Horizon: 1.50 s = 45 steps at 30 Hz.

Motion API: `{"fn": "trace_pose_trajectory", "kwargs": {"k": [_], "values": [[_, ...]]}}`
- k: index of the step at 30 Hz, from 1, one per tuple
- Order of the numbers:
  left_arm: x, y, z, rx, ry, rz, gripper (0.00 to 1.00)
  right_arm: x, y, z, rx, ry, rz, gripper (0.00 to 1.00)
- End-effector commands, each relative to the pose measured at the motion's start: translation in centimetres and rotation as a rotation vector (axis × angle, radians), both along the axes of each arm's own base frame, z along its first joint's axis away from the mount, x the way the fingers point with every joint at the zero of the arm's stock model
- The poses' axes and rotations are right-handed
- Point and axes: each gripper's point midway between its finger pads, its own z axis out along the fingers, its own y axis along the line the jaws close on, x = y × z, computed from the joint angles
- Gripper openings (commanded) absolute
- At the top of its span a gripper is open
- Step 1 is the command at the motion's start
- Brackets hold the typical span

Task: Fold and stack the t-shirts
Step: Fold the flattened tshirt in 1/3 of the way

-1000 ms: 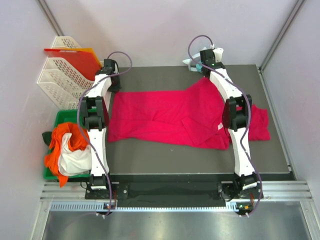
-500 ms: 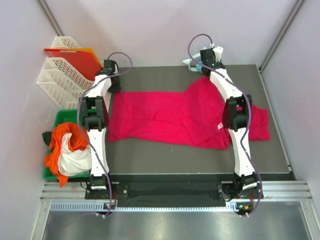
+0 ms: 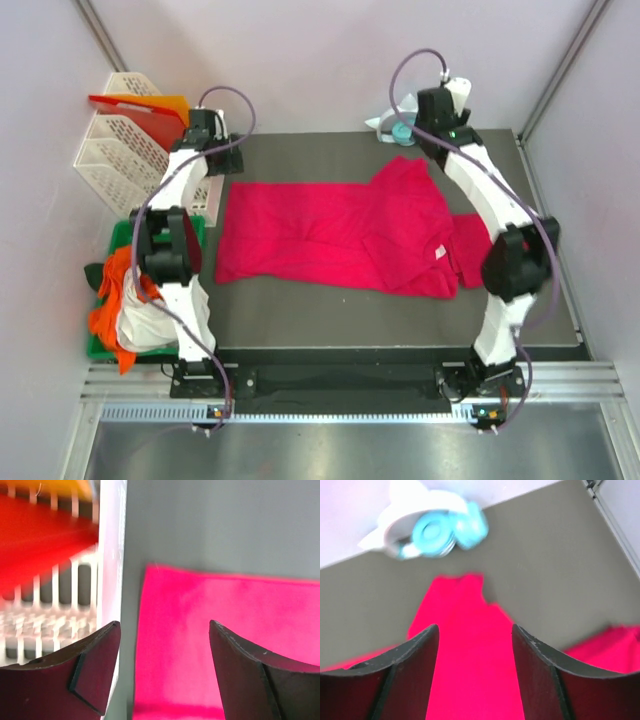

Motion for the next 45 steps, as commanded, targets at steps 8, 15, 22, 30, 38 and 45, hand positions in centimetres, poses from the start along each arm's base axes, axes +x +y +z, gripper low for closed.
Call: {"fn": "trace_pose_trajectory", "kwargs": {"k": [8,15,22,30,38,45], "values": [[-13.7,-5.0,0.0,-0.101,0.06,-0.217,0.75,-21.4,9.7,-10.2,0.11,0.172,0.17,0.48],[-17.3,-4.7,-2.4,-0.092,0.167,-0.218,0.74,-28.1,11.5,-15.7,0.145,0.28,0.16,0.47],[-18.4,-5.1,-4.0,-0.121,0.203,-0.224,0.74,-30.5,12.8,-18.1,0.101,0.335,0.172,0.47],[-18.3,-5.4,-4.2,-0.136,0.212,-0.228,0.73,-31.0,11.7,-19.9,0.034,0.375,0.116,0.46],[-18.4,-5.4,-4.2,-0.137,0.219,-0.224,0.72,-30.3,11.0,-20.5,-0.018,0.392,0.069,0.44],[-18.5,-5.4,-4.3,-0.14,0.221,-0.218,0.72,-30.4,10.0,-21.1,-0.021,0.395,0.041,0.43]]}}
